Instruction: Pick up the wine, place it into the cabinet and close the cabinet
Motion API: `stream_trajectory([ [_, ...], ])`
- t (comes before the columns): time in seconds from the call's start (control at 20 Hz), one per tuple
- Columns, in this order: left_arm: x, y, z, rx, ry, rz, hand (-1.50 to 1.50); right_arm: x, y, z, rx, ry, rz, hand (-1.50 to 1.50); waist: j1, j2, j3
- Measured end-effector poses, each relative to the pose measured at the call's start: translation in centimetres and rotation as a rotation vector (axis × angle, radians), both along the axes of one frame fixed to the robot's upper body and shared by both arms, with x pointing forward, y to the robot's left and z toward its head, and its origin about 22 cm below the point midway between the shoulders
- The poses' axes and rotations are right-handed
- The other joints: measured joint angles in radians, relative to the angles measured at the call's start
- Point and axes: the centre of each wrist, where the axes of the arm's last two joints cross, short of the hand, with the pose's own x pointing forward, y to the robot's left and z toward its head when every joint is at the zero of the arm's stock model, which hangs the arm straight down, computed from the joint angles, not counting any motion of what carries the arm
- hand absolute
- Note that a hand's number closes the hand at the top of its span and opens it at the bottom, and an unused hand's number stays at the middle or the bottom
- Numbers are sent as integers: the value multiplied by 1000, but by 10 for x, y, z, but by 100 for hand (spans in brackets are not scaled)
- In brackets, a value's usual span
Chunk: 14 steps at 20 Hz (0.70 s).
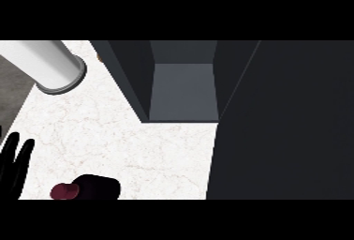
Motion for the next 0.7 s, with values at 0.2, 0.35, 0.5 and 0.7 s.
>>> stream_trajectory([
  [0.2,9,0,5,-3,4,23,-150,0,4,8,4,2,6,-150,-3,1,0],
  [0.35,13,3,4,8,6,51,-150,-1,5,14,-1,5,-4,-150,-4,0,0],
  [0.5,16,3,0,22,-10,89,-150,-2,3,19,-4,3,-20,-150,-4,0,0],
  [0.7,13,6,-4,38,-5,124,-150,-2,2,28,-16,-4,-38,-150,-1,1,-1],
])
